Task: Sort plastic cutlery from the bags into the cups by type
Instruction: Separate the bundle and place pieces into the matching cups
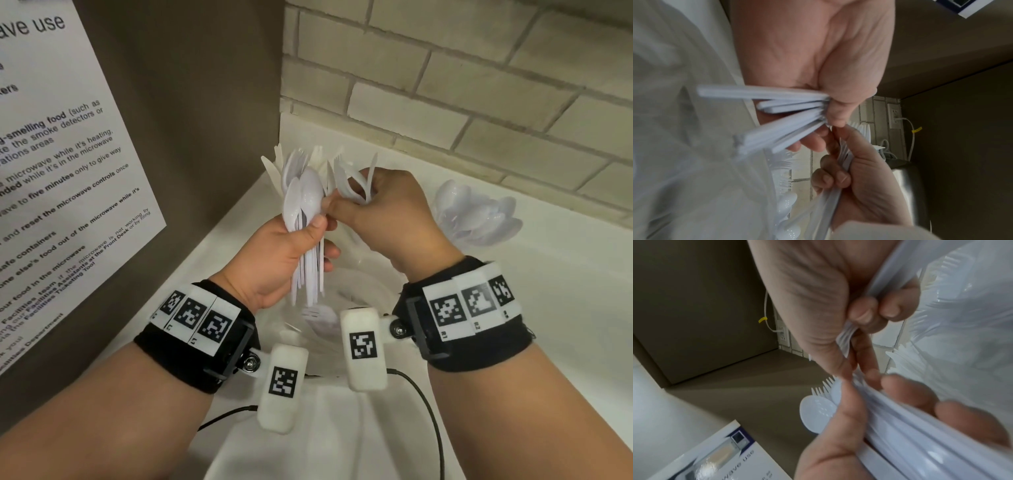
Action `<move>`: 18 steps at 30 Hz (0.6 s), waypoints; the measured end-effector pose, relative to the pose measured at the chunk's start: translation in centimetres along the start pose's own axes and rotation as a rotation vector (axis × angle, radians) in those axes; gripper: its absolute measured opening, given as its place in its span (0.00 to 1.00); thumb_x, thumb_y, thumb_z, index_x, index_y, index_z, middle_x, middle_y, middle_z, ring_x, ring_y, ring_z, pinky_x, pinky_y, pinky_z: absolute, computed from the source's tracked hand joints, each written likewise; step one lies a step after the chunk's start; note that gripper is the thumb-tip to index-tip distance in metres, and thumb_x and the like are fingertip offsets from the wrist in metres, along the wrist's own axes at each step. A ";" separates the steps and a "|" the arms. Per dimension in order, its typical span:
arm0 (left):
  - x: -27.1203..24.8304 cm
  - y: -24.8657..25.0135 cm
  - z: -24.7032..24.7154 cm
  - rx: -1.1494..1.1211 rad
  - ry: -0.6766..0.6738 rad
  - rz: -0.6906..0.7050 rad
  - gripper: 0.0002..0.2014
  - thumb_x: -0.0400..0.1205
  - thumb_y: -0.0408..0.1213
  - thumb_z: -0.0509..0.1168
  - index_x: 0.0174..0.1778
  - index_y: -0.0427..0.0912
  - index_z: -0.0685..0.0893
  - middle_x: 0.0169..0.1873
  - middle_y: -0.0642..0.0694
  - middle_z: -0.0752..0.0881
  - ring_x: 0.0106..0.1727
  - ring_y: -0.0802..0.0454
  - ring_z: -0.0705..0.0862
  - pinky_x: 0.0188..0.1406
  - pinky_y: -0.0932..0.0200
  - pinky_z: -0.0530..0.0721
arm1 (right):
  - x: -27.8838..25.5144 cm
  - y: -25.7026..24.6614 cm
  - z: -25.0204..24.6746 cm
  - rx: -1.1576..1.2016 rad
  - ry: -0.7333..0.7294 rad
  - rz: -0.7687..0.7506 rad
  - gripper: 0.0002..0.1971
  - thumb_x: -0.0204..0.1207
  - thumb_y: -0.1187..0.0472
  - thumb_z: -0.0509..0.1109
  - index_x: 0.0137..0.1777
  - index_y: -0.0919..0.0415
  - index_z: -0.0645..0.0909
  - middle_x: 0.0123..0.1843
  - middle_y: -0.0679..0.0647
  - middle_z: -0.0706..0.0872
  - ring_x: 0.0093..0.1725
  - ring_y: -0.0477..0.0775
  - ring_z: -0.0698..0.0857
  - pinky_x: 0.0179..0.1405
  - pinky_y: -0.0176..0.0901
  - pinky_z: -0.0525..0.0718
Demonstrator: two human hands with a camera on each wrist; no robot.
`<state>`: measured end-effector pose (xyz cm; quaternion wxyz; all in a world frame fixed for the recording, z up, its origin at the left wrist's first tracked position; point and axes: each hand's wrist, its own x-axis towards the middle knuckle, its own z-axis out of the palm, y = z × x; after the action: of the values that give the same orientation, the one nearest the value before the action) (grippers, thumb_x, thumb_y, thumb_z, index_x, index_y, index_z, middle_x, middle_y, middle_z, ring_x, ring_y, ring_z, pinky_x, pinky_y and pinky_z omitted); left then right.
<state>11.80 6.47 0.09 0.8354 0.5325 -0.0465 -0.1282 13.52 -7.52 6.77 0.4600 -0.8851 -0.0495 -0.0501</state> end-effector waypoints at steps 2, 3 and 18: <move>0.1 -0.1 -0.1 -0.042 -0.003 -0.010 0.11 0.79 0.41 0.67 0.54 0.41 0.84 0.44 0.46 0.84 0.38 0.50 0.86 0.38 0.54 0.86 | -0.2 -0.1 0.1 0.030 -0.002 -0.006 0.06 0.70 0.60 0.77 0.39 0.63 0.87 0.30 0.47 0.89 0.32 0.43 0.86 0.33 0.38 0.81; 0.1 -0.1 -0.1 -0.058 -0.004 -0.018 0.12 0.79 0.41 0.67 0.55 0.41 0.84 0.45 0.46 0.85 0.39 0.50 0.87 0.40 0.53 0.87 | -0.3 -0.1 0.1 0.059 -0.011 -0.001 0.06 0.71 0.61 0.77 0.40 0.63 0.86 0.30 0.47 0.89 0.31 0.41 0.86 0.30 0.34 0.79; -0.5 -0.1 0.7 -0.106 -0.011 -0.078 0.20 0.82 0.40 0.63 0.68 0.36 0.79 0.58 0.37 0.86 0.57 0.44 0.88 0.64 0.38 0.82 | -0.6 -0.2 0.8 0.045 0.128 0.024 0.05 0.66 0.64 0.76 0.39 0.58 0.82 0.32 0.44 0.84 0.31 0.38 0.83 0.30 0.33 0.82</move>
<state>11.19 5.96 0.35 0.8564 0.4883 -0.0237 -0.1659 12.94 -6.80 6.40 0.4827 -0.8700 -0.0105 -0.0999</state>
